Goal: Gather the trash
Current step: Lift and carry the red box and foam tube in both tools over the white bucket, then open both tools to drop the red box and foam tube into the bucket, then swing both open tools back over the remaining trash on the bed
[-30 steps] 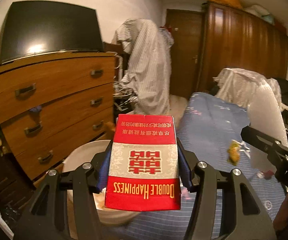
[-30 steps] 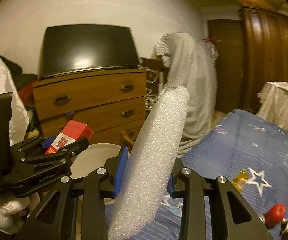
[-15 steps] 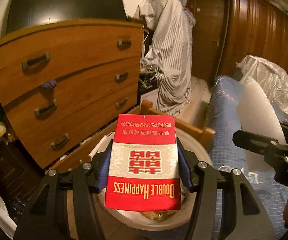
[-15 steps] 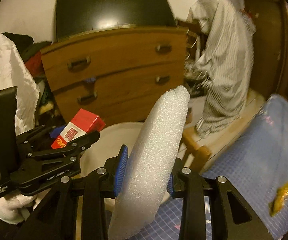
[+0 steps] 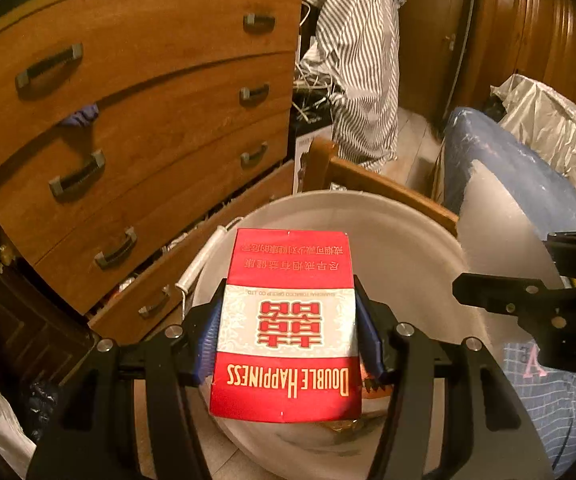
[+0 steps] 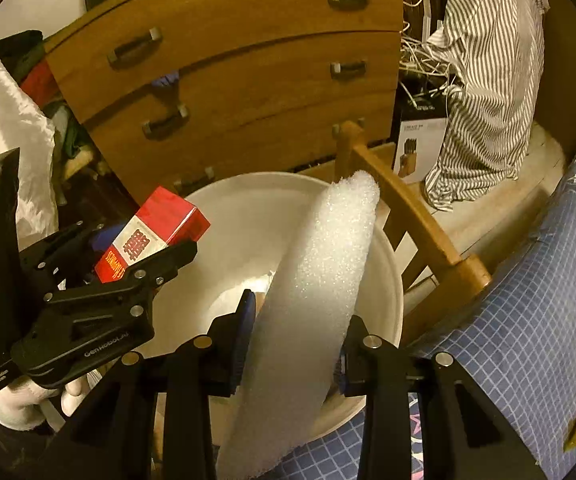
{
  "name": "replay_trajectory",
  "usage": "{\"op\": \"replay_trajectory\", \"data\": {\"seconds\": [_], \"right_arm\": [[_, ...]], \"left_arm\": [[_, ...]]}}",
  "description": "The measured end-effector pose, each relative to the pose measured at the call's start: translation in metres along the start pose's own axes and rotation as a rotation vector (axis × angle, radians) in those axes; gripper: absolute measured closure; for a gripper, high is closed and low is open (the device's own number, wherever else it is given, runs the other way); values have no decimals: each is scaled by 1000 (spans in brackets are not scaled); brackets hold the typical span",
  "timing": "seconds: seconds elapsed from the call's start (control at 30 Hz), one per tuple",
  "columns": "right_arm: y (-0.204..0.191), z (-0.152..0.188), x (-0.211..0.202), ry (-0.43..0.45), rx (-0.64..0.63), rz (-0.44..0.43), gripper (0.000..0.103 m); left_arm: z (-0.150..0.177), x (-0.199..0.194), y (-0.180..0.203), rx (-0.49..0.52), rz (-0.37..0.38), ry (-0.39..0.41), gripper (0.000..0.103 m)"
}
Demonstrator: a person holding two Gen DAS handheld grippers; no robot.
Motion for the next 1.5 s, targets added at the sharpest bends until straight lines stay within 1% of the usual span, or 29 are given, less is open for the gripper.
{"op": "replay_trajectory", "data": {"seconds": [0.13, 0.6, 0.83, 0.87, 0.9, 0.93, 0.97, 1.03, 1.1, 1.3, 1.5], "right_arm": [[3, 2, 3, -3, -5, 3, 68], [5, 4, -2, 4, -17, 4, 68], [4, 4, -3, 3, -22, -4, 67], [4, 4, -4, 5, -25, -1, 64], [4, 4, -5, 11, -25, -1, 59], [4, 4, -7, 16, -23, -6, 50], [4, 4, -9, 22, -23, -8, 45], [4, 4, -12, 31, -23, -14, 44], [5, 5, -15, 38, -22, -16, 44], [7, 7, -28, 60, -11, -23, 44], [11, 16, -55, 95, 1, -27, 44]], "left_arm": [[3, 7, 0, 3, 3, -17, 49], [1, 7, 0, -5, 8, -10, 49], [0, 6, -1, -16, -1, -11, 48], [0, 6, -2, -17, -5, -11, 48], [0, 6, -2, -19, -9, -11, 45], [0, 6, -4, -22, -11, -10, 41], [0, 5, -5, -25, -12, -9, 40], [1, 5, -7, -31, -19, -8, 35], [1, 5, -10, -38, -26, -12, 34], [1, 1, -8, -37, -24, -10, 34], [-3, -10, 0, -21, -20, 8, 34]]}}
Point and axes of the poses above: each gripper's, at about its wrist camera, not at the fingertips, and x roughly the way its jaws point, y to its right, z to its underside, the point moved 9 cm from there along x, roughly the way its jaws point, and after that the axes turned 3 degrees about x, right-handed, at the moved point
